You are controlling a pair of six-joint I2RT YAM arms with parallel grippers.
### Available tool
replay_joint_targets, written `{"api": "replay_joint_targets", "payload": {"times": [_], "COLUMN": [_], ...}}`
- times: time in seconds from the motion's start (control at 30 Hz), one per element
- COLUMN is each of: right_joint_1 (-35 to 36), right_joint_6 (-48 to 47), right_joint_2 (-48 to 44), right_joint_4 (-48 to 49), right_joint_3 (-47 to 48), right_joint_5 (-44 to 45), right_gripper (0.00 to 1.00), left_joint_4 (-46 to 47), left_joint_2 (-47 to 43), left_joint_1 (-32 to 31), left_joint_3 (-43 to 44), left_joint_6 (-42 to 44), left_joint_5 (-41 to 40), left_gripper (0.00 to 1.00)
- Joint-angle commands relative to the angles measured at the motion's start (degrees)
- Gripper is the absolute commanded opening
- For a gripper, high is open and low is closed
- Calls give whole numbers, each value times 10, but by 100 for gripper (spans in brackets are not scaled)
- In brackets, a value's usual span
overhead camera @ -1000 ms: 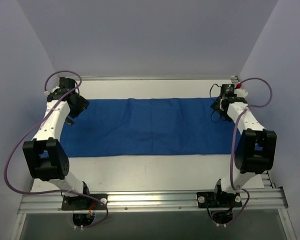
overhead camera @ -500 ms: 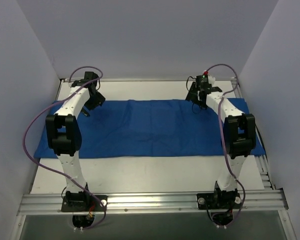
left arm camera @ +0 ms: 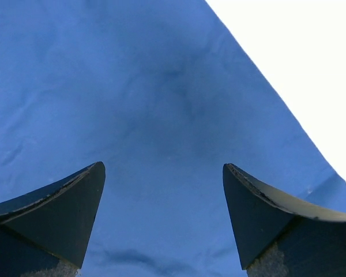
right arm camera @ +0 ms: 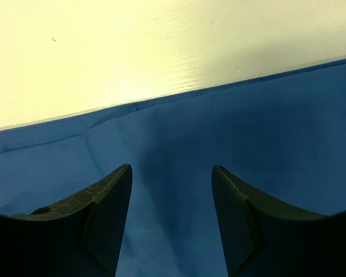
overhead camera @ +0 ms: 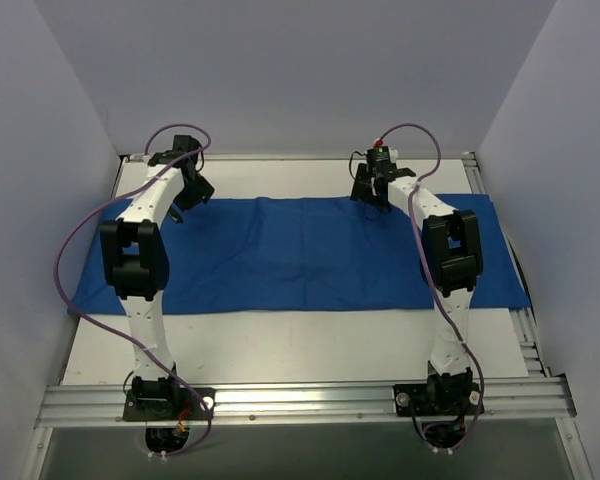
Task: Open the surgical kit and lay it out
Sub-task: Open the surgical kit at the center of the board.
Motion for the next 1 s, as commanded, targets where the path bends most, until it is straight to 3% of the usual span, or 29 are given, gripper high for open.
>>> {"api": "replay_joint_targets", "payload": {"times": [0.0,0.97], "right_joint_1": [-2,10], "right_joint_6": [7,-4], "right_joint_2": [7,35], "right_joint_4": [-4,28], "right_joint_3": [26,23], "right_joint_5": [26,-12], "right_gripper": [53,50], "left_joint_4": [-7,-34], "left_joint_2": [30,176], "left_joint_1": [-7,-69], "left_joint_3": [62,231], "left_joint_6": [4,-9], "left_joint_5": [9,9], "left_gripper": [93,91]}}
